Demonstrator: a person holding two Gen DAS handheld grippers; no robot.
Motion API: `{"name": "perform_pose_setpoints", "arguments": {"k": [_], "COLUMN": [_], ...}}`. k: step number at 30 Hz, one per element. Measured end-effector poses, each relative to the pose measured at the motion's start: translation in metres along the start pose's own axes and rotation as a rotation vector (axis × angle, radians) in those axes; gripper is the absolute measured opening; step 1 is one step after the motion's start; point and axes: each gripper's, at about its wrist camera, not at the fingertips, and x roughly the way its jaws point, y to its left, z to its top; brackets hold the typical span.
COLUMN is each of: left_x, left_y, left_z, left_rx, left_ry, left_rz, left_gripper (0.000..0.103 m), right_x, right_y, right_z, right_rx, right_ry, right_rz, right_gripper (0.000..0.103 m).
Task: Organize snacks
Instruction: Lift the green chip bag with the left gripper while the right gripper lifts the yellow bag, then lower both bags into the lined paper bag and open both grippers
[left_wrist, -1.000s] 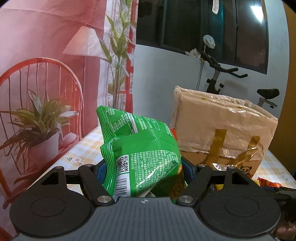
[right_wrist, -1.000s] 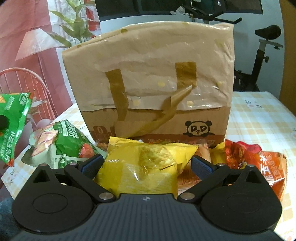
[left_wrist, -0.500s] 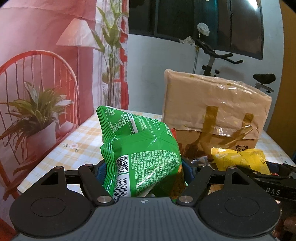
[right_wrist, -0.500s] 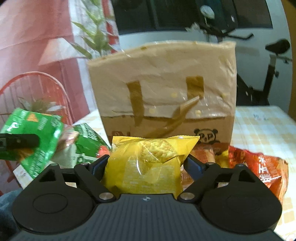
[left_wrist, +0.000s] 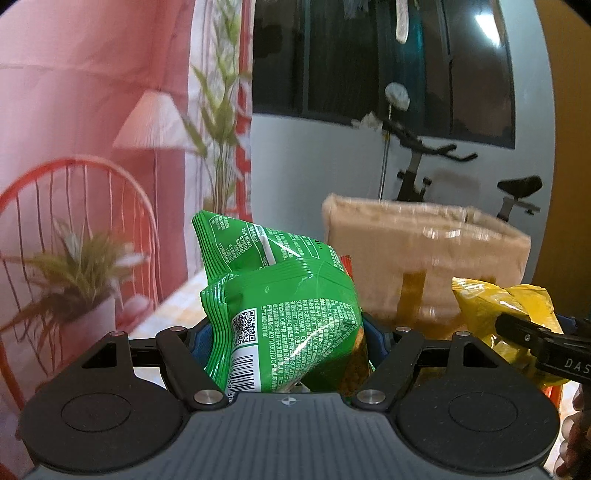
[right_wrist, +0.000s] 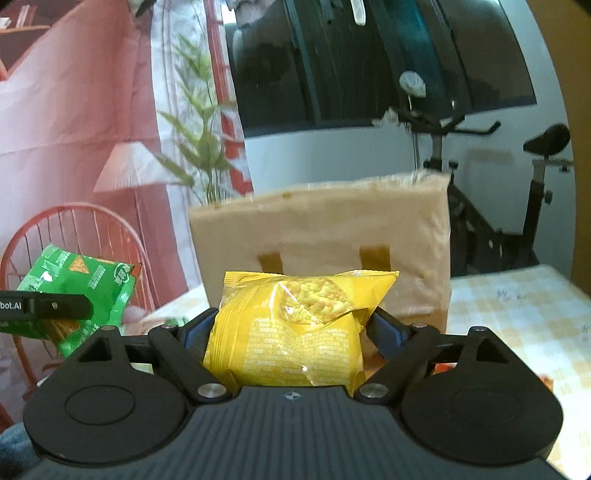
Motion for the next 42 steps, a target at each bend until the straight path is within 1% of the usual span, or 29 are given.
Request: {"name": "perform_pose_setpoints", "arguments": {"k": [9, 13, 21, 26, 32, 38, 42], "left_x": [0.008, 0.016, 0.024, 0.038, 0.069, 0.107, 0.14], "left_y": [-0.006, -0.013, -0.022, -0.028, -0.041, -0.055, -0.068], "left_z": [0.031, 0.042, 0.063, 0.082, 0.109, 0.128, 0.135], "left_rx": [0.0, -0.002, -0.006, -0.011, -0.005, -0.001, 0.029], "left_ry": [-0.077, -0.09, -0.115, -0.129, -0.126, -0.131, -0.112], "left_rz": [-0.038, -0.051, -0.086, -0.105, -0.147, -0.193, -0.192], "left_gripper": [0.078, 0.078, 0.078, 0.078, 0.078, 0.078, 0.078], "right_x": [-0.003, 0.0, 0.011, 0.021, 0.041, 0.071, 0.097], "right_y": [-0.001, -0.001, -0.005, -0.009, -0.02, -0.035, -0.051], "right_z": [0.032, 0.044, 0.068, 0.086, 0.112, 0.138, 0.15], "right_rx": [-0.043, -0.077, -0.076, -0.088, -0.097, -0.113, -0.053], "right_ry": [-0.107, -0.143, -0.17, -0.188, -0.19, -0.176, -0.133], "right_rz": [0.012, 0.015, 0.025, 0.028, 0.012, -0.017, -0.063], "right_gripper": [0.087, 0.087, 0.087, 0.087, 0.087, 0.087, 0.087]}}
